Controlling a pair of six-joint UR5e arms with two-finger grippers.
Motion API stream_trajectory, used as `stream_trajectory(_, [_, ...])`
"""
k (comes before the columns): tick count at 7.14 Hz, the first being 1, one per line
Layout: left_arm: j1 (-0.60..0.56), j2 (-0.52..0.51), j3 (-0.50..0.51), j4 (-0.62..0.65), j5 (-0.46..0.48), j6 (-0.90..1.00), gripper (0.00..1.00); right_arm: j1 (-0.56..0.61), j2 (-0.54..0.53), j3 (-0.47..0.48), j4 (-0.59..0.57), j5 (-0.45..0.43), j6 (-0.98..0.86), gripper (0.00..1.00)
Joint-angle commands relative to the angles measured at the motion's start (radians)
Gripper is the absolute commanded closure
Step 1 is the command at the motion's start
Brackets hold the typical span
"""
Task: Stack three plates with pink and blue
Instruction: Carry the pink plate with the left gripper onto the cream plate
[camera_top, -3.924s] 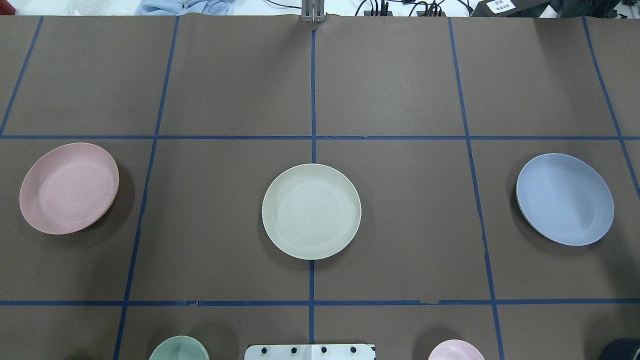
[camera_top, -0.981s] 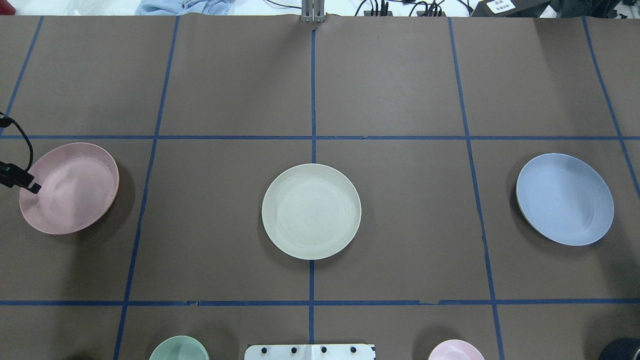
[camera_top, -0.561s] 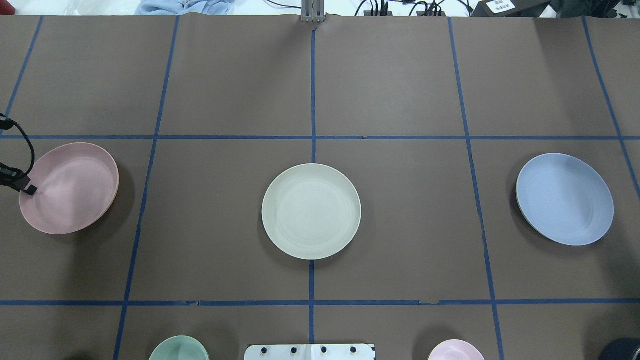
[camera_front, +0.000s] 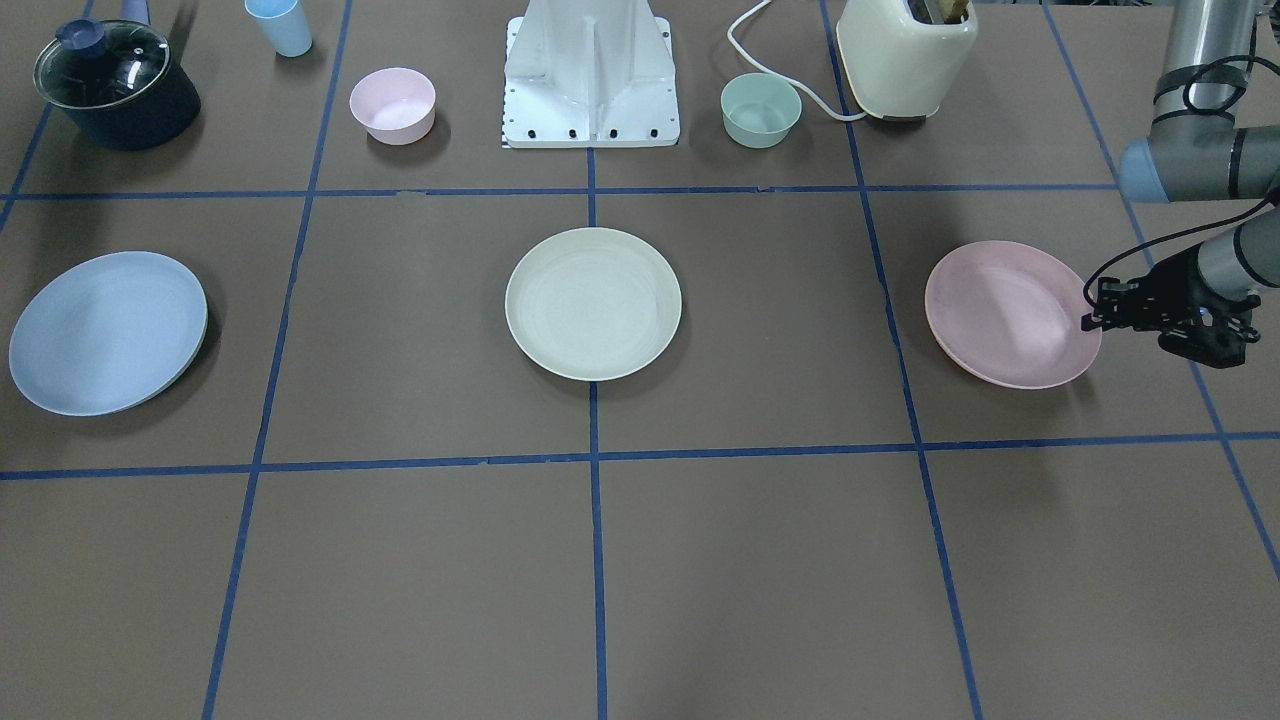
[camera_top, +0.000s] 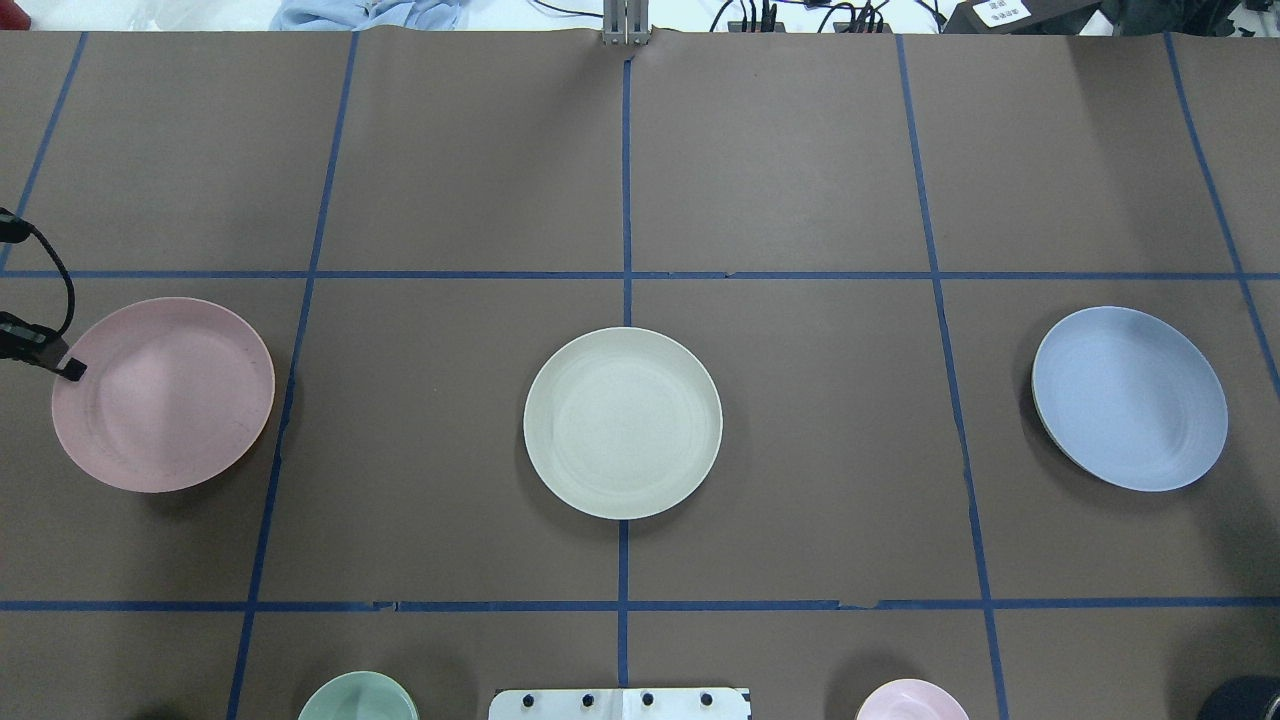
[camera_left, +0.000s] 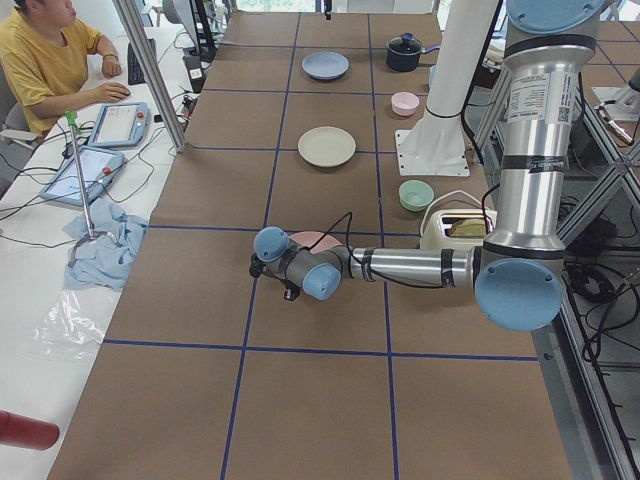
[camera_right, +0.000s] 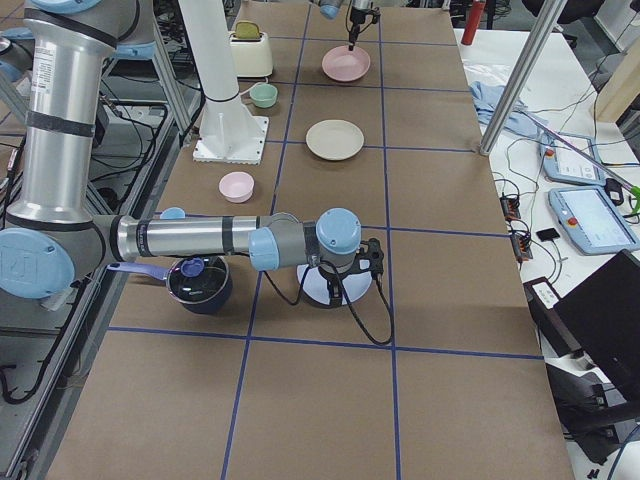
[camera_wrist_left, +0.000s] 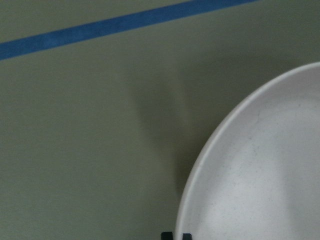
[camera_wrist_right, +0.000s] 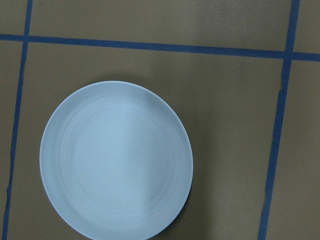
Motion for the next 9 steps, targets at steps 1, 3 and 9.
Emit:
stream_trajectory(1, [0.005, 0.01, -0.153, 0.004, -0.014, -0.246, 1.0, 0.0, -0.003, 0.001, 0.01, 0.0, 0.001, 0.0])
stream_trajectory(3, [0.037, -0.011, -0.226, 0.001, -0.026, -0.429, 1.0, 0.0, -0.003, 0.001, 0.01, 0.0, 0.002, 0.0])
stream_trajectory(9, [0.396, -0.396, -0.183, 0.001, 0.05, -1.038, 1.0, -0.018, 0.0, 0.002, 0.012, 0.003, 0.005, 0.0])
